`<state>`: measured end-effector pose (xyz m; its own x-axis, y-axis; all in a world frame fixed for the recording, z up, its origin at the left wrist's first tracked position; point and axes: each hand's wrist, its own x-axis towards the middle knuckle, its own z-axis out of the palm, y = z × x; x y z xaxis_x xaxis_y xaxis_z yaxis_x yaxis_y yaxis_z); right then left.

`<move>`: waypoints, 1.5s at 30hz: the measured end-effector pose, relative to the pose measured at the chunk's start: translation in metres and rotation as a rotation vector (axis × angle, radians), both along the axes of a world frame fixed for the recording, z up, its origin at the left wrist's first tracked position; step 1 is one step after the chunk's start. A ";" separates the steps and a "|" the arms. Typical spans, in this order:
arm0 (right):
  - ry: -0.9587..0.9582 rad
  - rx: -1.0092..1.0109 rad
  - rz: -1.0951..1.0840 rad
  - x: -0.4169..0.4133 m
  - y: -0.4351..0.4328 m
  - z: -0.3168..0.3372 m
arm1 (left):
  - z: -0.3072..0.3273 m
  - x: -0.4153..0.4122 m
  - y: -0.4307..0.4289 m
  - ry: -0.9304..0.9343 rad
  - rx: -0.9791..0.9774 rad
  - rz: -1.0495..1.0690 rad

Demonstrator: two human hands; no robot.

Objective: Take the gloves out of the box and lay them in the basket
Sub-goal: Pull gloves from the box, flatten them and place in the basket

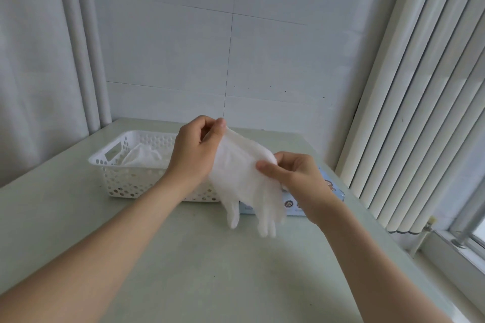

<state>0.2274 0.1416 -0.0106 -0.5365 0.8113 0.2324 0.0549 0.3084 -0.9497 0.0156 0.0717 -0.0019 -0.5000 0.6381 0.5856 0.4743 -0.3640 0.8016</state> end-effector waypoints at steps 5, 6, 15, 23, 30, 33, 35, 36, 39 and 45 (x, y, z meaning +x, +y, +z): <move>0.209 -0.114 0.016 -0.013 0.002 -0.001 | 0.010 -0.013 0.002 0.057 0.013 0.032; 0.214 -0.111 -0.014 -0.019 0.003 0.001 | 0.013 -0.017 0.005 0.067 0.015 0.040; 0.153 -0.036 -0.119 -0.068 0.022 0.024 | 0.029 -0.049 0.017 0.114 -0.128 0.146; -0.022 -0.127 -0.023 -0.132 0.035 0.034 | 0.032 -0.107 0.006 0.026 -0.497 0.204; -0.299 0.228 -0.160 -0.170 0.035 0.038 | 0.012 -0.144 0.001 0.248 -0.725 0.469; -0.408 0.408 -0.191 -0.175 0.037 0.030 | 0.009 -0.149 -0.002 0.331 -0.829 0.563; -0.503 0.517 -0.214 -0.174 0.038 0.025 | 0.005 -0.151 -0.005 0.387 -0.878 0.611; -0.569 0.569 -0.231 -0.174 0.039 0.024 | 0.004 -0.151 -0.005 0.416 -0.889 0.632; -0.747 0.733 -0.259 -0.174 0.039 0.027 | 0.003 -0.146 -0.006 0.504 -0.889 0.691; -0.858 0.695 0.132 -0.156 0.021 0.057 | 0.019 -0.134 -0.003 0.825 -0.874 0.413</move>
